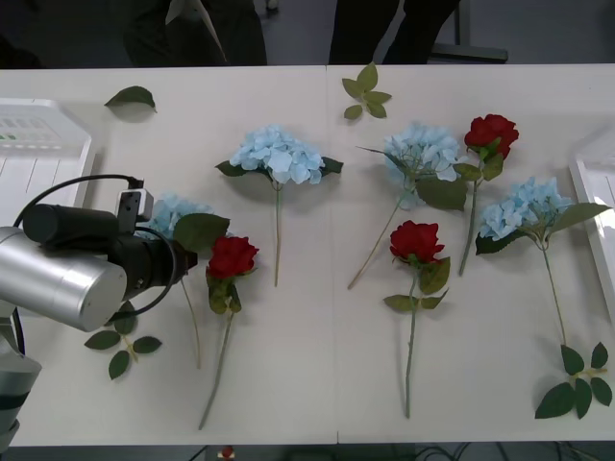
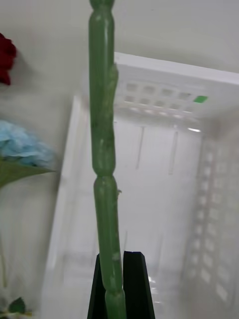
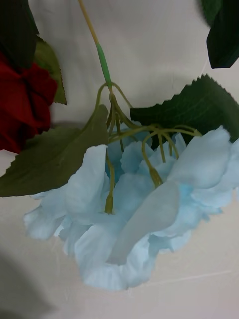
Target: Place the red flowers into the right box and the blue flowers into the left box. If a person shows an open palm, hand one flower to the person first, then continue sorting.
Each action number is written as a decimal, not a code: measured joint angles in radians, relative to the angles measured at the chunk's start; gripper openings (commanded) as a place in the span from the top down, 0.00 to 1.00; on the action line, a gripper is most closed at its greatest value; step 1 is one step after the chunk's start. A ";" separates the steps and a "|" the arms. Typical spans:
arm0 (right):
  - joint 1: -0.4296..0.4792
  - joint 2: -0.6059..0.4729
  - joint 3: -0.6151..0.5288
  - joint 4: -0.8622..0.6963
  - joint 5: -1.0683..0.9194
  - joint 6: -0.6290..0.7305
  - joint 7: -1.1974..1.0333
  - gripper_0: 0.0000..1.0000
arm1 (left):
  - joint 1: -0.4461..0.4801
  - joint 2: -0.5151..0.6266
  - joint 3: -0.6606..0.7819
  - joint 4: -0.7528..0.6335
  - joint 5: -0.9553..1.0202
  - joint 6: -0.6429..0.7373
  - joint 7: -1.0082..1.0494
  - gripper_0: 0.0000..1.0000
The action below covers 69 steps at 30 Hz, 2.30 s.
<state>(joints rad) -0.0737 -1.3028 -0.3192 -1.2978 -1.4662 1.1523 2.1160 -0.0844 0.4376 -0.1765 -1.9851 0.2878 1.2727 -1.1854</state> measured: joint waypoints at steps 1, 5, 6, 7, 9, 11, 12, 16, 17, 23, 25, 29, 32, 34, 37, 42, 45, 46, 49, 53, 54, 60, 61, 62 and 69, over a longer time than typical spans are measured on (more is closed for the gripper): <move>0.015 0.000 0.000 -0.002 0.020 -0.028 0.007 1.00 | 0.000 0.000 -0.013 0.022 -0.017 -0.035 0.000 0.00; 0.074 0.000 0.000 -0.016 0.125 -0.086 0.043 1.00 | 0.000 0.000 -0.051 0.137 -0.063 -0.169 0.000 0.00; 0.083 0.001 0.000 -0.017 0.149 -0.085 0.046 1.00 | 0.000 0.000 -0.056 0.161 -0.065 -0.187 0.000 0.00; 0.088 0.002 0.000 -0.016 0.178 -0.086 0.047 1.00 | 0.000 0.000 -0.058 0.183 -0.066 -0.206 0.000 0.00; 0.094 0.009 0.000 -0.012 0.237 -0.092 0.047 1.00 | 0.000 -0.003 -0.059 0.216 -0.076 -0.231 0.000 0.18; 0.095 0.021 0.002 -0.006 0.305 -0.122 0.048 1.00 | 0.000 -0.014 -0.059 0.245 -0.110 -0.250 0.000 0.71; 0.095 0.026 0.007 -0.003 0.333 -0.137 0.048 1.00 | 0.000 -0.021 -0.059 0.253 -0.119 -0.259 0.000 1.00; 0.094 0.039 0.058 0.011 0.449 -0.178 0.048 1.00 | 0.000 -0.044 -0.058 0.254 -0.122 -0.266 0.000 1.00; 0.092 0.048 0.067 0.013 0.496 -0.184 0.049 1.00 | 0.000 -0.047 -0.058 0.254 -0.122 -0.266 0.000 1.00; 0.069 0.141 0.067 0.018 0.686 -0.186 0.048 1.00 | -0.001 -0.048 -0.058 0.253 -0.121 -0.266 0.000 1.00; 0.069 0.168 0.067 0.022 0.723 -0.205 0.048 1.00 | -0.001 -0.048 -0.058 0.253 -0.117 -0.266 0.000 1.00; 0.069 0.227 0.067 0.029 0.847 -0.249 0.048 1.00 | -0.001 -0.048 -0.056 0.230 -0.082 -0.218 0.000 1.00; 0.065 0.268 0.067 0.036 0.913 -0.251 0.048 1.00 | -0.001 -0.048 -0.026 0.173 -0.035 -0.120 0.000 1.00; 0.051 0.296 0.067 0.060 0.960 -0.272 0.048 1.00 | -0.002 -0.048 0.011 0.120 -0.010 -0.047 0.000 1.00; 0.019 0.342 0.067 0.110 1.022 -0.324 0.047 1.00 | -0.008 -0.048 0.066 0.050 0.008 0.048 0.000 1.00; -0.028 0.390 0.067 0.151 1.039 -0.320 0.047 1.00 | -0.034 -0.048 0.095 0.022 0.008 0.093 -0.001 1.00; -0.040 0.404 0.067 0.151 1.084 -0.325 0.047 0.89 | -0.039 -0.048 0.094 0.022 0.008 0.093 -0.001 1.00; -0.040 0.404 0.068 0.151 1.086 -0.331 0.047 0.71 | -0.039 -0.048 0.094 0.022 0.008 0.093 -0.001 1.00; -0.040 0.404 0.069 0.151 1.086 -0.342 0.047 0.56 | -0.039 -0.048 0.094 0.022 0.008 0.093 -0.001 1.00; -0.040 0.404 0.075 0.151 1.086 -0.340 0.047 0.41 | -0.039 -0.048 0.094 0.022 0.008 0.093 -0.001 1.00; -0.040 0.404 0.078 0.151 1.086 -0.340 0.047 0.36 | -0.039 -0.048 0.094 0.022 0.008 0.093 -0.002 1.00; -0.040 0.404 0.106 0.151 1.085 -0.340 0.047 0.08 | -0.039 -0.048 0.094 0.022 0.008 0.093 -0.002 1.00; -0.040 0.404 0.105 0.151 1.082 -0.340 0.047 0.06 | -0.039 -0.048 0.094 0.022 0.008 0.093 -0.002 1.00; -0.040 0.404 0.105 0.150 1.073 -0.340 0.047 0.05 | -0.039 -0.048 0.094 0.022 0.008 0.093 -0.002 1.00; -0.040 0.402 0.102 0.071 0.931 -0.186 0.047 0.03 | -0.039 -0.048 0.094 0.022 0.008 0.093 -0.004 1.00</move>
<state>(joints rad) -0.1141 -0.9009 -0.2171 -1.2270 -0.5354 0.9659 2.1635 -0.1238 0.3894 -0.0825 -1.9627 0.2956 1.3659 -1.1897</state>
